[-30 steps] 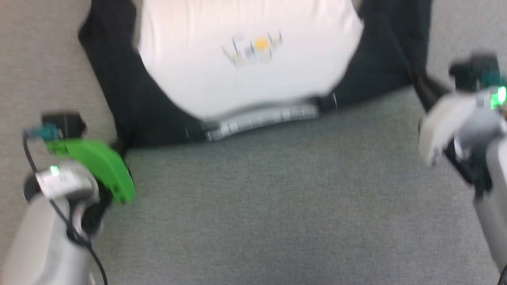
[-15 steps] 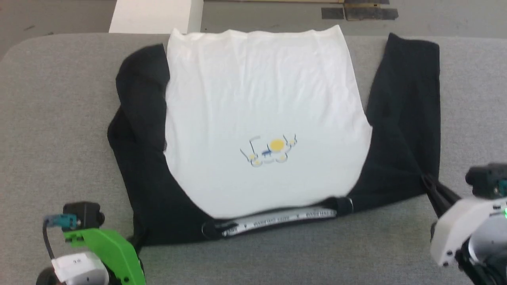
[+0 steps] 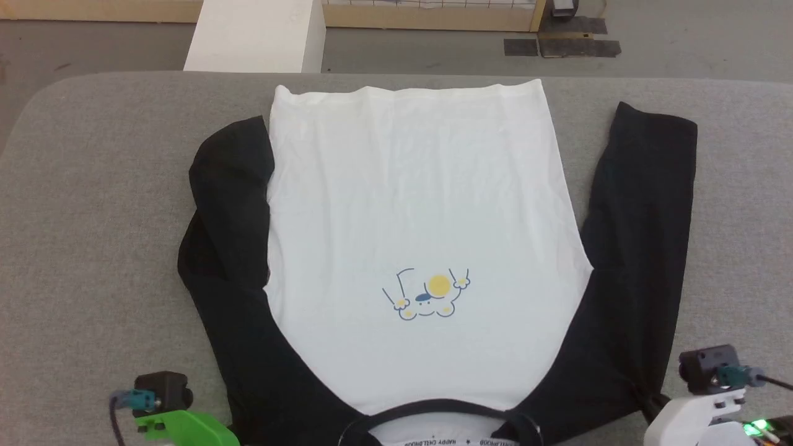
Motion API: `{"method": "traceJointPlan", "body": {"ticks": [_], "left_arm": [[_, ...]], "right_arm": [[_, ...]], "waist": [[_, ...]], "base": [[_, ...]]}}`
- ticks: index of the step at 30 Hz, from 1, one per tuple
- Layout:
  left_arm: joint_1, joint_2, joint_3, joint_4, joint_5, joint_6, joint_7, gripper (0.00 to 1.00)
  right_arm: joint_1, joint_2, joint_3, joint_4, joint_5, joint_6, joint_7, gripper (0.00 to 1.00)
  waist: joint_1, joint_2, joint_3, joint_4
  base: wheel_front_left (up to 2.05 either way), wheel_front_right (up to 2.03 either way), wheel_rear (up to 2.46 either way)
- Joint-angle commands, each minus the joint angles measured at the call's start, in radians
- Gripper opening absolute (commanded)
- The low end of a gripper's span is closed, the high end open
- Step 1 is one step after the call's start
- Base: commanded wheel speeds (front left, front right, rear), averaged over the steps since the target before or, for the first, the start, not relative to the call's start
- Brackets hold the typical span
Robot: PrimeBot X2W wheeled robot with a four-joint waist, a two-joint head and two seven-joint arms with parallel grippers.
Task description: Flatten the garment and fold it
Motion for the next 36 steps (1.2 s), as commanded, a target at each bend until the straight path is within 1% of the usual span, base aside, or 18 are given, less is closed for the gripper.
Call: {"method": "traceJointPlan", "body": {"ticks": [1, 2, 3, 7, 10, 15, 18, 21, 24, 26, 28, 30, 31, 33, 36], "left_arm": [[-0.015, -0.005, -0.009, 0.020, 0.019, -0.016, -0.021, 0.40], [-0.017, -0.010, -0.017, 0.030, 0.020, -0.022, -0.027, 0.99], [-0.020, -0.018, -0.022, 0.039, 0.020, -0.024, -0.035, 1.00], [-0.026, -0.052, -0.026, 0.060, 0.007, -0.033, -0.076, 1.00], [-0.015, -0.059, -0.017, 0.056, -0.004, -0.026, -0.084, 1.00], [0.005, -0.049, 0.030, -0.001, -0.019, -0.009, -0.108, 1.00], [-0.003, -0.041, 0.075, -0.040, -0.014, -0.002, -0.159, 1.00], [-0.040, -0.011, 0.113, -0.058, 0.023, -0.010, -0.224, 1.00], [-0.112, 0.019, 0.128, -0.053, 0.054, -0.039, -0.279, 1.00], [-0.183, 0.049, 0.129, -0.035, 0.081, -0.069, -0.312, 1.00], [-0.269, 0.075, 0.129, -0.013, 0.097, -0.111, -0.352, 1.00], [-0.365, 0.083, 0.135, 0.029, 0.088, -0.148, -0.388, 1.00], [-0.418, 0.099, 0.130, 0.058, 0.093, -0.172, -0.394, 1.00], [-0.506, 0.130, 0.115, 0.112, 0.107, -0.203, -0.389, 1.00], [-0.625, 0.196, 0.063, 0.183, 0.146, -0.241, -0.336, 1.00]], "right_arm": [[0.007, -0.006, 0.011, 0.027, -0.005, -0.002, -0.028, 0.15], [0.006, -0.008, 0.022, 0.042, -0.003, -0.002, -0.041, 0.46], [0.007, -0.007, 0.029, 0.057, 0.002, -0.002, -0.049, 1.00], [0.016, -0.003, 0.035, 0.090, 0.025, -0.002, -0.070, 1.00], [0.037, -0.004, 0.008, 0.078, 0.031, -0.002, -0.078, 1.00], [0.075, 0.020, -0.074, -0.006, 0.051, -0.002, -0.100, 1.00], [0.074, 0.039, -0.122, -0.070, 0.064, -0.002, -0.145, 1.00], [0.042, 0.053, -0.146, -0.128, 0.078, -0.002, -0.218, 1.00], [-0.005, 0.037, -0.144, -0.148, 0.072, -0.002, -0.308, 1.00], [-0.047, 0.026, -0.134, -0.144, 0.064, -0.002, -0.375, 1.00], [-0.093, 0.018, -0.113, -0.133, 0.056, -0.002, -0.443, 1.00], [-0.135, 0.010, -0.080, -0.115, 0.045, -0.002, -0.503, 1.00], [-0.160, 0.012, -0.067, -0.103, 0.042, -0.002, -0.531, 1.00], [-0.202, 0.018, -0.039, -0.083, 0.039, -0.002, -0.566, 1.00], [-0.257, 0.024, -0.003, -0.053, 0.042, -0.002, -0.600, 1.00]], "waist": [[0.0001, 0.0000, -0.003, -0.002], [0.0001, 0.0000, -0.004, -0.002], [0.0001, 0.0000, -0.005, -0.002], [0.0001, 0.0000, -0.016, -0.003], [0.0001, 0.0000, -0.028, -0.003], [0.0001, 0.0000, -0.043, -0.005], [0.0001, 0.0000, -0.041, -0.008], [0.0001, 0.0000, -0.025, -0.013], [0.0001, 0.0000, 0.004, -0.019], [0.0001, 0.0000, 0.030, -0.024], [0.0001, 0.0000, 0.064, -0.030], [0.0001, 0.0000, 0.100, -0.034], [0.0001, 0.0000, 0.123, -0.037], [0.0001, 0.0000, 0.161, -0.048], [0.0001, 0.0000, 0.215, -0.069]], "base": [[0.00, 0.00, 0.00], [0.00, 0.00, 0.00], [0.00, 0.00, 0.00], [0.00, 0.00, 0.00], [0.00, 0.00, 0.00], [0.00, 0.00, 0.00], [0.00, 0.00, 0.00], [0.00, 0.00, 0.00], [0.00, 0.00, 0.00], [0.00, 0.00, 0.00], [0.00, 0.00, 0.00], [0.00, 0.00, 0.00], [0.00, 0.00, 0.00], [0.00, 0.00, 0.00], [0.00, 0.00, 0.00]]}}
